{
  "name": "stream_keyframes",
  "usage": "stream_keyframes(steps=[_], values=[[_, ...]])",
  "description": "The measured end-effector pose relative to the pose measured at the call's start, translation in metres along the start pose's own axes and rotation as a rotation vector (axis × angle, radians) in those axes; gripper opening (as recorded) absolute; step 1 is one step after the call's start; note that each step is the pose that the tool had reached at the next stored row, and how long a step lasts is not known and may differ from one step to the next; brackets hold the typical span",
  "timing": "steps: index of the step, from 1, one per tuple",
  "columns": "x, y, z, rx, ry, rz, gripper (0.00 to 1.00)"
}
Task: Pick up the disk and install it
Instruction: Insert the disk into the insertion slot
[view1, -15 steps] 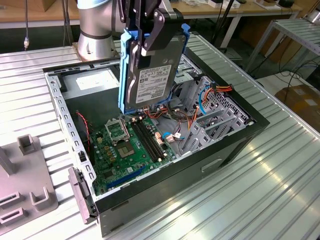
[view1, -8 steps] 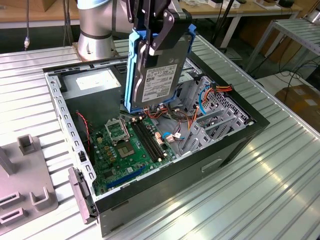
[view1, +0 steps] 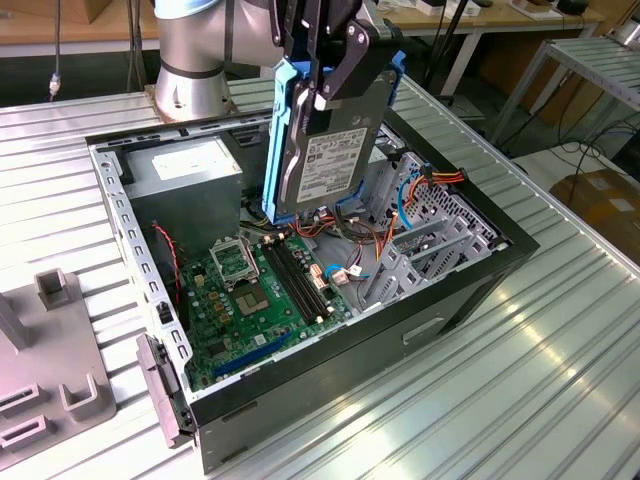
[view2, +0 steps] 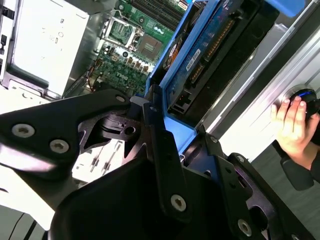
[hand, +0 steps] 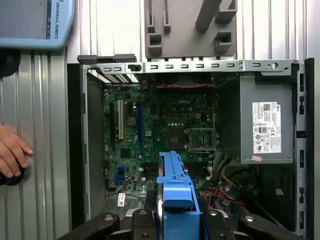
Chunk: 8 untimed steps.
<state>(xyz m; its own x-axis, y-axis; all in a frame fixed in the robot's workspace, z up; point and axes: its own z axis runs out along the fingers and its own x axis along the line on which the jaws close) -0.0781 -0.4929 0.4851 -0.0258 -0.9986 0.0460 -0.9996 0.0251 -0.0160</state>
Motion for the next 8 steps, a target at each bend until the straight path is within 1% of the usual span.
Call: stream_keyframes(steps=[8], values=[[0.0097, -0.002, 0.0008, 0.0, -0.0001, 0.0, 0.37]])
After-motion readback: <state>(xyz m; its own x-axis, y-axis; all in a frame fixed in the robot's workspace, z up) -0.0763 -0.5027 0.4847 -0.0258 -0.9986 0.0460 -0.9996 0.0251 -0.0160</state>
